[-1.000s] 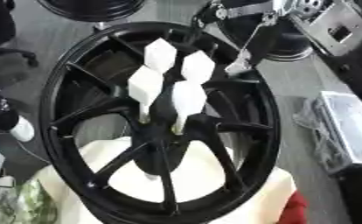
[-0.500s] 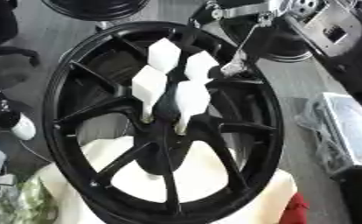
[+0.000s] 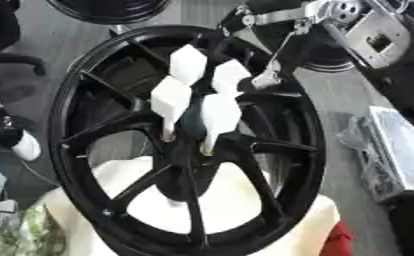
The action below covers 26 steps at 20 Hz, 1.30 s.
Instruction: Pull the pin out of the wheel hub.
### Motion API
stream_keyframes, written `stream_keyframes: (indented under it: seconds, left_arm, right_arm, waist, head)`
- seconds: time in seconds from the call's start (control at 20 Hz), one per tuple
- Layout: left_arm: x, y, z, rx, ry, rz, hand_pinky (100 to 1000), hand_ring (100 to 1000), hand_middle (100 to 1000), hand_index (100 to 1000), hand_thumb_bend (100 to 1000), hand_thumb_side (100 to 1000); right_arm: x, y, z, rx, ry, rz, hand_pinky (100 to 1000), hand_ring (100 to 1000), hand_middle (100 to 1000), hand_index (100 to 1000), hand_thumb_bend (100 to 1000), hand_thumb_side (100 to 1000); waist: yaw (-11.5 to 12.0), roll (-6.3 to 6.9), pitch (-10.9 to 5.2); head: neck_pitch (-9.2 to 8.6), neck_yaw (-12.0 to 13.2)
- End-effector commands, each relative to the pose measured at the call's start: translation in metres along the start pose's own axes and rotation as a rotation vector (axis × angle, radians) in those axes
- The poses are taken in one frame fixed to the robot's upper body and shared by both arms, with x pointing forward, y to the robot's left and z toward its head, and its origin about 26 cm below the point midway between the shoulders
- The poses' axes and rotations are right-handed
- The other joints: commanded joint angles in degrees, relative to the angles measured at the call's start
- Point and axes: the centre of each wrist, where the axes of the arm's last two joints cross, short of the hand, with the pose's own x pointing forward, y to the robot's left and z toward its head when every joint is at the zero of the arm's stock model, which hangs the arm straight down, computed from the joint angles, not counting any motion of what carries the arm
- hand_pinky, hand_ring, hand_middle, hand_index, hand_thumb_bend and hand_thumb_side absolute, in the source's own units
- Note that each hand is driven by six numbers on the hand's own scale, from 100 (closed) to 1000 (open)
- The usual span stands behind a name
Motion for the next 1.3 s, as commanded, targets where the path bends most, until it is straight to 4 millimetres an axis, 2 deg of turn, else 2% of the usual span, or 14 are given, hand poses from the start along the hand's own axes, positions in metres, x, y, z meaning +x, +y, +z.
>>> stream_keyframes:
  seconds: [0.05,0.6,1.05,1.3]
  left_arm:
    - [0.008,0.003,-0.002,-0.015,-0.006,-0.034,761,1000,1000,811,100,812]
    - [0.008,0.002,-0.003,-0.028,-0.004,-0.04,762,1000,1000,812,100,815]
    - [0.008,0.002,-0.004,-0.03,-0.005,-0.041,763,1000,1000,812,100,813]
    - [0.009,0.002,-0.005,-0.032,-0.006,-0.041,762,1000,1000,810,100,811]
  right_arm:
    - [-0.003,-0.008,0.009,0.086,-0.036,0.092,857,803,726,823,352,432]
    - [-0.005,-0.008,0.009,0.061,-0.051,0.061,843,783,685,791,298,395]
    - [-0.007,-0.002,0.006,0.064,-0.061,0.029,828,743,567,691,221,363]
    - [-0.008,0.002,0.003,0.073,-0.066,0.021,813,708,516,650,216,354]
  waist:
    - [0.1,0.41,-0.74]
    - [0.3,0.28,-0.58]
    - [0.48,0.15,-0.48]
    - [0.58,0.07,-0.47]
  head:
    - [-0.67,-0.14]
    - [-0.8,-0.19]
    - [-0.58,-0.16]
    - [-0.13,-0.11]
